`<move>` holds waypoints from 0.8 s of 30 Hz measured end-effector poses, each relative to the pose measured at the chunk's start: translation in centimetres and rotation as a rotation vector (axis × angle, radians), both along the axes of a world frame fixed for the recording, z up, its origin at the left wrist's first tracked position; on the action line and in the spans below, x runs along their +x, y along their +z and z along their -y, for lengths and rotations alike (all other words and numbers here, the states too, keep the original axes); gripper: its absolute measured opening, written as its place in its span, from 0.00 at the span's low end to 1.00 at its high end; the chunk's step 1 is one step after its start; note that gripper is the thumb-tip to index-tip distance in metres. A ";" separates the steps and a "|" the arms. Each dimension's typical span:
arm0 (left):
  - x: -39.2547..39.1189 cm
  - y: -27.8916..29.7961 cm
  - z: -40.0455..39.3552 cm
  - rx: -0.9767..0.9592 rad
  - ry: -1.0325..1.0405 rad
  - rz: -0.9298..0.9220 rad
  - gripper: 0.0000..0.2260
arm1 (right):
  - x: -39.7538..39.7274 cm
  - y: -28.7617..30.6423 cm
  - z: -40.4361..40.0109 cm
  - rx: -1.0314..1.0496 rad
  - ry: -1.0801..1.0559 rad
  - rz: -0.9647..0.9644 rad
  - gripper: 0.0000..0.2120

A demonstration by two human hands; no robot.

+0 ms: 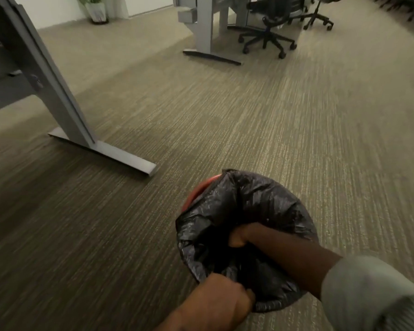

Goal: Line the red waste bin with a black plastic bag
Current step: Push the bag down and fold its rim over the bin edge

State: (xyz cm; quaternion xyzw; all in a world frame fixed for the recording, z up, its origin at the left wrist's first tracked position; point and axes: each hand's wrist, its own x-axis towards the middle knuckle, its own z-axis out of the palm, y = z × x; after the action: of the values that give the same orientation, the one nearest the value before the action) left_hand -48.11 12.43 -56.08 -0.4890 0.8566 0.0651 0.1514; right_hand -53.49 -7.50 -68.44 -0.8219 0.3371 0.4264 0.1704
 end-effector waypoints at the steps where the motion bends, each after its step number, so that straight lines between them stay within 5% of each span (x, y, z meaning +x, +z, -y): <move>1: -0.1 -0.1 0.1 -0.032 0.044 -0.029 0.11 | -0.3 -0.1 -0.4 0.013 -0.011 -0.005 0.23; 4: -0.4 -0.7 0.6 0.104 0.112 -0.255 0.19 | -0.2 2.1 -1.7 0.050 -0.155 0.029 0.20; 6: 0.8 -0.1 1.9 -0.038 0.167 -0.389 0.24 | -0.3 5.2 -2.0 0.055 -0.218 0.143 0.19; 9: 2.2 0.5 5.2 -0.188 0.257 -0.461 0.17 | -2.3 8.8 -1.8 -0.003 -0.080 0.194 0.20; 13: 4.0 -0.9 9.7 -0.198 0.296 -0.170 0.25 | -5.4 9.5 -3.5 -0.009 0.229 0.067 0.28; 18: 7.6 -3.5 11.4 -0.276 0.565 0.000 0.37 | -8.5 7.7 -4.1 -0.100 0.291 0.220 0.31; 20: 8.7 -3.9 12.0 -0.229 0.617 -0.134 0.35 | -9.1 7.3 -4.1 -0.067 0.235 0.202 0.32; 24: 11.1 -4.0 13.3 -0.123 0.869 -0.740 0.20 | -8.9 7.7 -3.2 0.014 0.126 0.218 0.29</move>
State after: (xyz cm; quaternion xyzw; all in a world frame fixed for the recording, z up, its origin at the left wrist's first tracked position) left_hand -37.03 -0.84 -60.11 -0.7487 0.5750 0.2383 -0.2280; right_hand -62.36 -4.31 -60.78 -0.8817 0.2612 0.3466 0.1850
